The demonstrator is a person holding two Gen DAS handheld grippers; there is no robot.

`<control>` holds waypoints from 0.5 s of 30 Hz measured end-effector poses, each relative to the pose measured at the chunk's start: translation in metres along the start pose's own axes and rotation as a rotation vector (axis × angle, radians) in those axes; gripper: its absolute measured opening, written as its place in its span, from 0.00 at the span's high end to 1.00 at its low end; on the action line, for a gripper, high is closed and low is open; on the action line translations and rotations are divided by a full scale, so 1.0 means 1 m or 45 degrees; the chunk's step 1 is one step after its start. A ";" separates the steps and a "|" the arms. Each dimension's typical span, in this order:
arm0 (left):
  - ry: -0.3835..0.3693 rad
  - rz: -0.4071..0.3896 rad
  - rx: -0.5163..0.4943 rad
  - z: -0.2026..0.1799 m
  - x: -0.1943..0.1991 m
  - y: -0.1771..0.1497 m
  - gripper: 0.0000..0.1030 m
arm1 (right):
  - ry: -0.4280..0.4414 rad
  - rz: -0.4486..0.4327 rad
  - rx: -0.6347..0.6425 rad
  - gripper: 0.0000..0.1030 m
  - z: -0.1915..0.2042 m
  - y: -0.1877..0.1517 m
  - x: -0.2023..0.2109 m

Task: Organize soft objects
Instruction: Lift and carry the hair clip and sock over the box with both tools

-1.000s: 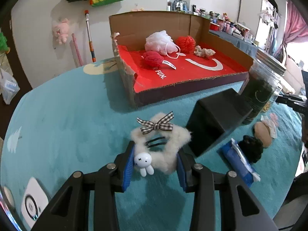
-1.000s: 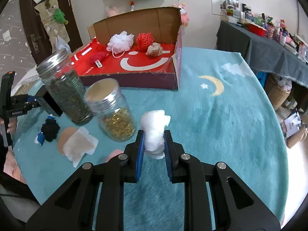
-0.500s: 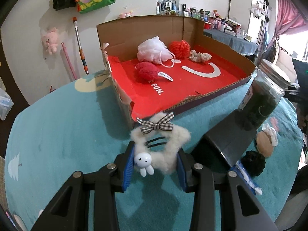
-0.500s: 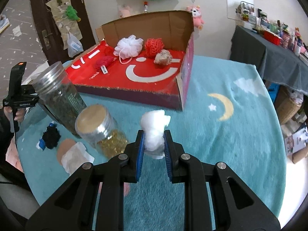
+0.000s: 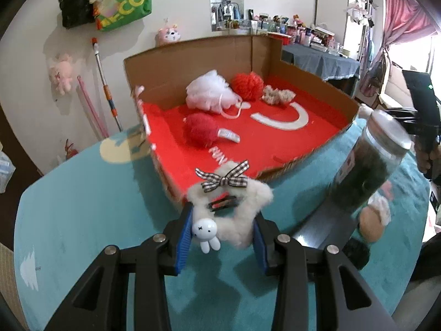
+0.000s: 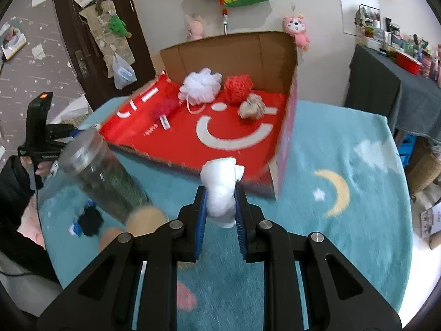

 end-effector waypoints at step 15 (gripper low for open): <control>0.158 0.295 0.148 -0.007 -0.084 0.039 0.61 | -0.207 0.264 0.121 0.82 0.015 0.054 -0.102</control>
Point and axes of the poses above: each gripper's, at about its wrist camera, not at the fingertips, and x roughly against the way its jaws point, z to its left, y to its top, the point moved 2 cm from there along -x, roughly the way its jaws point, and after that the axes turned 14 degrees about -z, right-handed, at the moved point
